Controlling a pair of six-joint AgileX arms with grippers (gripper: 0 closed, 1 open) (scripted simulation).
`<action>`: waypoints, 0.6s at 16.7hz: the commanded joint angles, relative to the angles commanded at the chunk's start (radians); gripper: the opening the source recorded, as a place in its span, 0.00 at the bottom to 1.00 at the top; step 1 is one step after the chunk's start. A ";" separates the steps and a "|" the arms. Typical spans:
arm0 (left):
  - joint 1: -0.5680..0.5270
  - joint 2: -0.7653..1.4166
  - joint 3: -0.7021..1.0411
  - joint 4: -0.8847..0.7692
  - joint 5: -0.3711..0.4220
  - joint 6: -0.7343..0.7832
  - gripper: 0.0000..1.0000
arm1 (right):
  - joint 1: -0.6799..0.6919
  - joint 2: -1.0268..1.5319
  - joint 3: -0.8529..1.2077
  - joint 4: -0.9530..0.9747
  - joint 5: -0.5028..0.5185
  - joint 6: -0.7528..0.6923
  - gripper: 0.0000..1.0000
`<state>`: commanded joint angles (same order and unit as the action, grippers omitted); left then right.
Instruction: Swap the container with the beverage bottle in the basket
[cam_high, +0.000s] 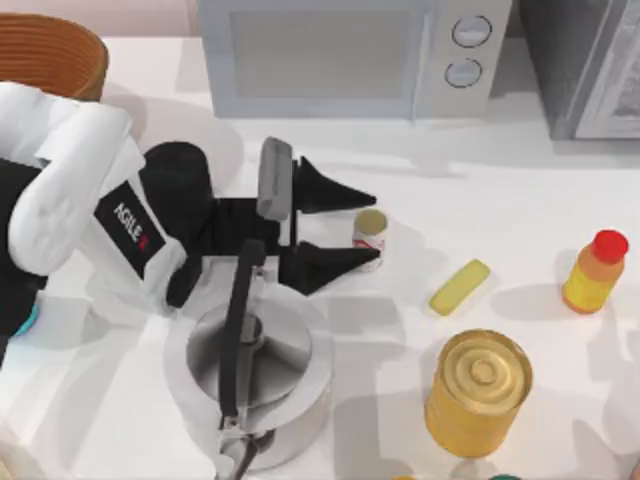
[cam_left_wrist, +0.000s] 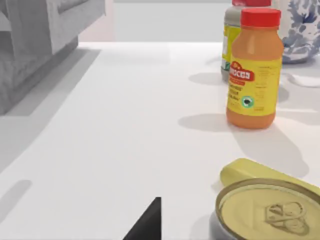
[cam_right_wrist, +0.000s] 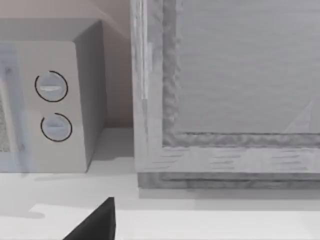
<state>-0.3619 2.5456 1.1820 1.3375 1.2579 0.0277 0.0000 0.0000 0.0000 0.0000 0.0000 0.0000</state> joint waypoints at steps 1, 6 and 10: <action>0.000 0.000 0.000 0.000 0.000 0.000 1.00 | 0.000 0.000 0.000 0.000 0.000 0.000 1.00; 0.000 0.000 0.000 0.000 0.000 0.000 1.00 | 0.000 0.000 0.000 0.000 0.000 0.000 1.00; 0.003 0.000 0.000 0.000 0.000 0.000 1.00 | 0.000 0.000 0.000 0.000 0.000 0.000 1.00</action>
<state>-0.3586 2.5456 1.1818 1.3374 1.2577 0.0277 0.0000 0.0000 0.0000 0.0000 0.0000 0.0000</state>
